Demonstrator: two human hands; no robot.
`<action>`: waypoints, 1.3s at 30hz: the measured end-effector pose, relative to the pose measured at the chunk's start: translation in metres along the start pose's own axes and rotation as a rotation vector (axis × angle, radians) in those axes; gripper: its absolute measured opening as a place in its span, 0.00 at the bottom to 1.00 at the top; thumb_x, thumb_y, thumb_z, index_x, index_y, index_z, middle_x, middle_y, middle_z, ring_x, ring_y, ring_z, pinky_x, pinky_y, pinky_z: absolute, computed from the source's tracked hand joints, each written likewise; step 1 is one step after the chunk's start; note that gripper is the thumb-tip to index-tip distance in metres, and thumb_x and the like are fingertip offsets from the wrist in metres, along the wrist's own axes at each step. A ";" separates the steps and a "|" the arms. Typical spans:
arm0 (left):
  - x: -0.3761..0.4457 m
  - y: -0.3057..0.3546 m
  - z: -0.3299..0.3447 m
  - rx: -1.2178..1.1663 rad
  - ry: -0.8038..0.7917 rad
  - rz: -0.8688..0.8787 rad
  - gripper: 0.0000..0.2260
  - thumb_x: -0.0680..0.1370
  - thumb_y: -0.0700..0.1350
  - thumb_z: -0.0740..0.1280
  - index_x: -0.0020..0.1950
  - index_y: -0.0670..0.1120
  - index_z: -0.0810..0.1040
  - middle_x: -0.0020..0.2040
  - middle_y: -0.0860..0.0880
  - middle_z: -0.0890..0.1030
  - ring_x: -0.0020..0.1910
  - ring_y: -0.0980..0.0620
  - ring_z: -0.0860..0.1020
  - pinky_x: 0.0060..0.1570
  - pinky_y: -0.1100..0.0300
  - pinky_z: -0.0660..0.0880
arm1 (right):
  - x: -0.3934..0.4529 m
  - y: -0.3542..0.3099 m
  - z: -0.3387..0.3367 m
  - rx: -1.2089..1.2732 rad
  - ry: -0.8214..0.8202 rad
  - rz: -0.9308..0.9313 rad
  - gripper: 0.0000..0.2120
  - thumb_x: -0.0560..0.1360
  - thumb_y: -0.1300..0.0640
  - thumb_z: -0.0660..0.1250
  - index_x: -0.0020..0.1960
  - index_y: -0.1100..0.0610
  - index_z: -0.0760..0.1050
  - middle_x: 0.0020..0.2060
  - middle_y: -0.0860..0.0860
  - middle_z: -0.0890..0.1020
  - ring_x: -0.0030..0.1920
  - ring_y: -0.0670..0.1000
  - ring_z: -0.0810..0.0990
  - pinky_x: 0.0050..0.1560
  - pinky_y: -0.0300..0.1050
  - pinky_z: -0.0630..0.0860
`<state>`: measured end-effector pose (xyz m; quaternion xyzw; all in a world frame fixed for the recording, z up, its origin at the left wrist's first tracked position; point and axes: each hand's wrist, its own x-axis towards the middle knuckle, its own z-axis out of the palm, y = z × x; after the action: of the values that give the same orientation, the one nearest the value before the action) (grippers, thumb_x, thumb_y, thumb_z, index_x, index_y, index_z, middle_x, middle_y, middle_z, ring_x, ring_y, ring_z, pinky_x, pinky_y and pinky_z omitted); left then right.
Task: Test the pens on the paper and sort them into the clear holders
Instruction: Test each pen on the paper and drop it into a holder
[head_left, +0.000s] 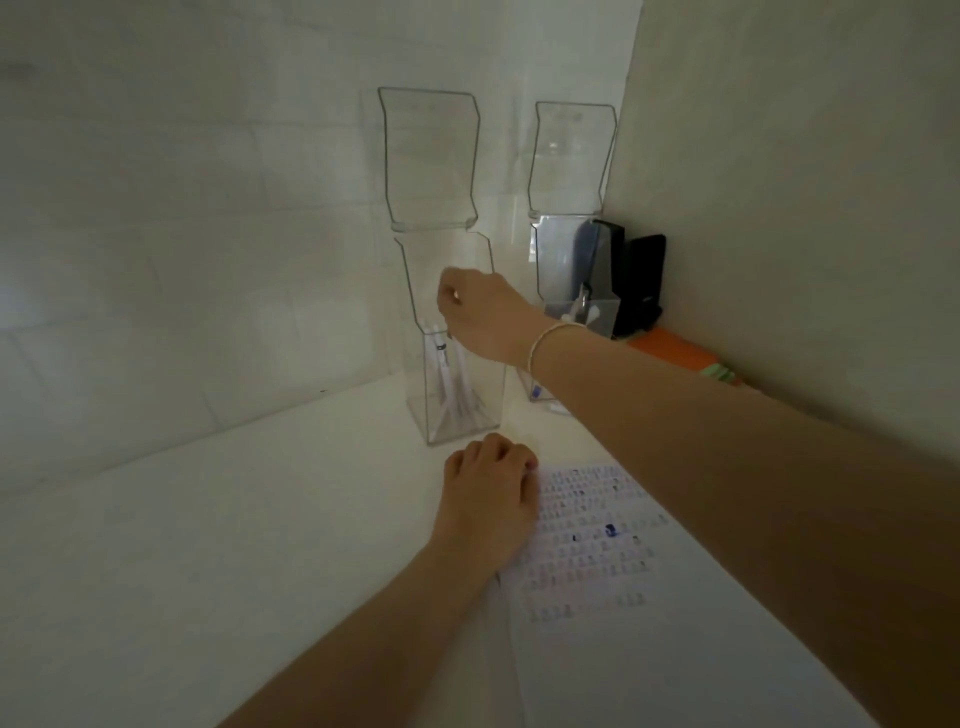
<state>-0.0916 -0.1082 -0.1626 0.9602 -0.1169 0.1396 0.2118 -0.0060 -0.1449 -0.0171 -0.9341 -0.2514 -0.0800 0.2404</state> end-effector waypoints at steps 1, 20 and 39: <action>0.000 0.000 0.001 -0.010 0.011 0.008 0.25 0.73 0.55 0.43 0.56 0.50 0.76 0.55 0.51 0.74 0.55 0.50 0.72 0.58 0.55 0.63 | -0.001 0.002 0.000 -0.006 -0.042 0.016 0.12 0.79 0.60 0.53 0.51 0.64 0.74 0.46 0.60 0.80 0.40 0.54 0.77 0.36 0.41 0.70; 0.001 -0.004 0.008 0.006 0.063 0.019 0.25 0.71 0.54 0.44 0.53 0.48 0.77 0.51 0.49 0.75 0.51 0.48 0.73 0.53 0.54 0.67 | -0.090 0.139 0.035 -0.358 -0.029 0.246 0.15 0.76 0.60 0.61 0.61 0.58 0.74 0.55 0.56 0.74 0.55 0.55 0.72 0.55 0.47 0.70; 0.001 0.014 -0.005 0.016 0.303 0.215 0.15 0.79 0.51 0.54 0.53 0.48 0.78 0.51 0.50 0.79 0.51 0.50 0.76 0.56 0.53 0.69 | -0.087 0.104 -0.012 1.014 0.357 0.534 0.03 0.75 0.65 0.66 0.47 0.61 0.73 0.43 0.60 0.79 0.39 0.55 0.82 0.43 0.50 0.81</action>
<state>-0.0961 -0.1185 -0.1532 0.9118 -0.1844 0.3055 0.2032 -0.0283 -0.2670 -0.0730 -0.7060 0.0295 -0.0427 0.7063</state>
